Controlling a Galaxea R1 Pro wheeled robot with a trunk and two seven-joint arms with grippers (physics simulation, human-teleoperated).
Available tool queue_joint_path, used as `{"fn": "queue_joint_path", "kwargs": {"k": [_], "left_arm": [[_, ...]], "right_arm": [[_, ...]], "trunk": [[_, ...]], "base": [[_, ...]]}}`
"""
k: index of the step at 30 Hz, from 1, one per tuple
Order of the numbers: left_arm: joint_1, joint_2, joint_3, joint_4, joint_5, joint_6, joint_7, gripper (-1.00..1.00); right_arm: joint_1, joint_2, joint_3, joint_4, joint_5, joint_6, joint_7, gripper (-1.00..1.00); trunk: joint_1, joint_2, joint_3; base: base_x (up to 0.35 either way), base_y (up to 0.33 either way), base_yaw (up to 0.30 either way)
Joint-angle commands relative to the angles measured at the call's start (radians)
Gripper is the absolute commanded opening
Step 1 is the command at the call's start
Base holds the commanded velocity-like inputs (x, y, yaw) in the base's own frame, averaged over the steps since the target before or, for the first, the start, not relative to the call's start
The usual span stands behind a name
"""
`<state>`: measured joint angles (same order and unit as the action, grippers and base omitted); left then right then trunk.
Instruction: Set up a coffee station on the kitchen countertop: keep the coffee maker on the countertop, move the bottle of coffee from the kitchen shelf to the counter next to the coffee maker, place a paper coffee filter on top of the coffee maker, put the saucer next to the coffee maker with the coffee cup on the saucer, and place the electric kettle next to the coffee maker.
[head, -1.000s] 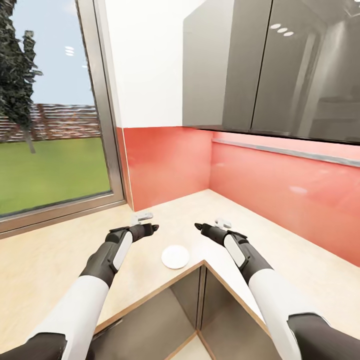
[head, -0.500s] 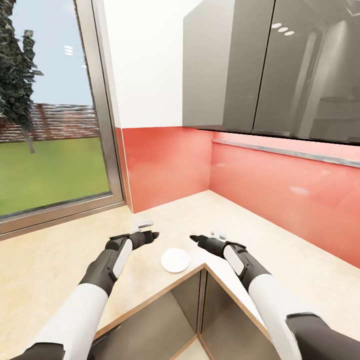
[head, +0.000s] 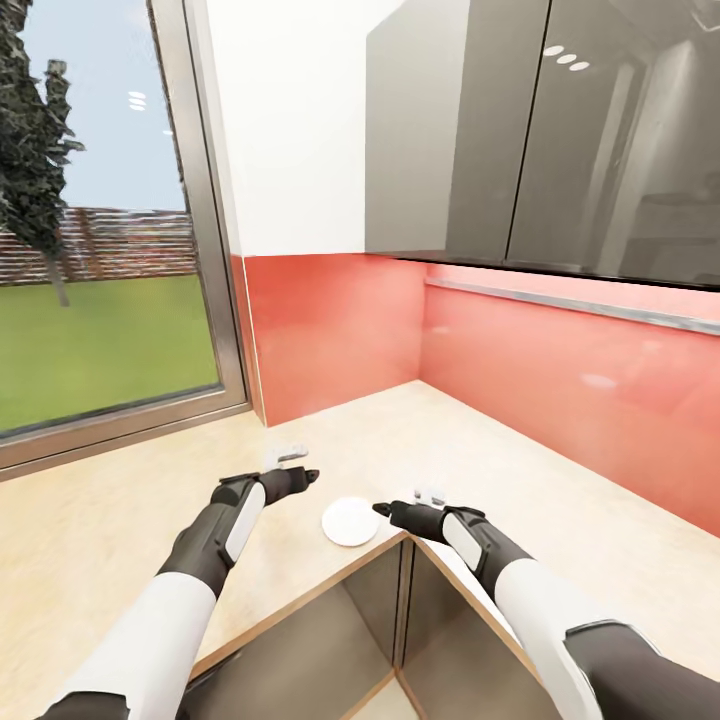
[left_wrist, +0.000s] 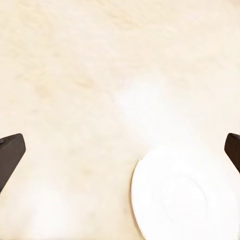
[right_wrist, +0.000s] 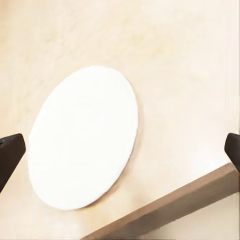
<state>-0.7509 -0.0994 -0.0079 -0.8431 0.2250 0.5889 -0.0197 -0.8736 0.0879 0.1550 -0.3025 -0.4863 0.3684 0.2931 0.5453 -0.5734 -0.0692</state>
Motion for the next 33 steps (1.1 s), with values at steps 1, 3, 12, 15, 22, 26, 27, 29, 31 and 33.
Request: {"fn": "queue_joint_path", "kwargs": {"k": [1, 3, 12, 15, 22, 26, 27, 29, 31, 33], "left_arm": [[0.001, 0.000, 0.000, -0.001, 0.001, 0.005, -0.002, 1.00], [0.006, 0.000, 0.001, -0.002, 0.002, 0.005, -0.002, 1.00], [0.017, 0.000, 0.002, -0.002, 0.002, 0.005, -0.002, 1.00], [0.025, 0.000, 0.002, -0.002, 0.002, 0.005, -0.002, 1.00], [0.029, 0.000, 0.002, -0.002, 0.002, 0.005, -0.003, 1.00], [0.040, 0.007, 0.003, -0.013, 0.001, 0.016, -0.004, 1.00], [0.046, 0.007, 0.003, -0.019, 0.000, 0.021, -0.003, 1.00], [0.057, 0.004, 0.002, -0.030, 0.000, 0.020, 0.000, 1.00], [0.069, 0.002, 0.000, -0.034, 0.001, 0.020, 0.001, 1.00], [0.080, 0.002, 0.000, -0.037, 0.001, 0.023, 0.001, 1.00]], "right_arm": [[-0.001, 0.000, 0.004, 0.003, -0.003, 0.004, 0.001, 1.00], [-0.001, 0.000, 0.005, 0.011, -0.004, 0.003, 0.002, 1.00], [-0.001, 0.016, 0.006, 0.040, -0.004, 0.003, 0.003, 1.00], [-0.001, 0.028, 0.006, 0.059, -0.003, 0.003, 0.003, 1.00], [-0.001, 0.032, 0.006, 0.063, -0.003, 0.003, 0.003, 1.00], [-0.012, 0.039, 0.000, 0.060, -0.011, 0.003, 0.014, 1.00], [-0.018, 0.039, 0.000, 0.061, -0.011, 0.003, 0.020, 1.00], [-0.029, 0.036, -0.001, 0.059, -0.011, 0.003, 0.022, 1.00], [-0.033, 0.029, -0.001, 0.048, -0.011, 0.004, 0.022, 1.00], [-0.034, 0.026, -0.001, 0.036, -0.011, 0.006, 0.021, 1.00]], "trunk": [[0.001, -0.002, -0.002], [0.001, -0.002, -0.002], [0.001, -0.002, -0.002], [0.001, -0.002, -0.002], [0.001, -0.002, -0.002], [0.001, -0.002, -0.002], [0.001, -0.002, -0.002], [0.001, -0.002, -0.002], [0.001, -0.002, -0.002], [0.001, -0.002, -0.002]], "base": [[0.138, 0.000, 0.000], [0.232, 0.000, 0.000], [0.137, 0.000, 0.000], [0.064, 0.000, 0.000], [0.078, 0.000, 0.000], [0.004, 0.000, 0.000], [0.000, 0.000, 0.000], [0.000, 0.000, 0.000], [0.000, 0.000, 0.000], [0.000, 0.000, 0.000]]}}
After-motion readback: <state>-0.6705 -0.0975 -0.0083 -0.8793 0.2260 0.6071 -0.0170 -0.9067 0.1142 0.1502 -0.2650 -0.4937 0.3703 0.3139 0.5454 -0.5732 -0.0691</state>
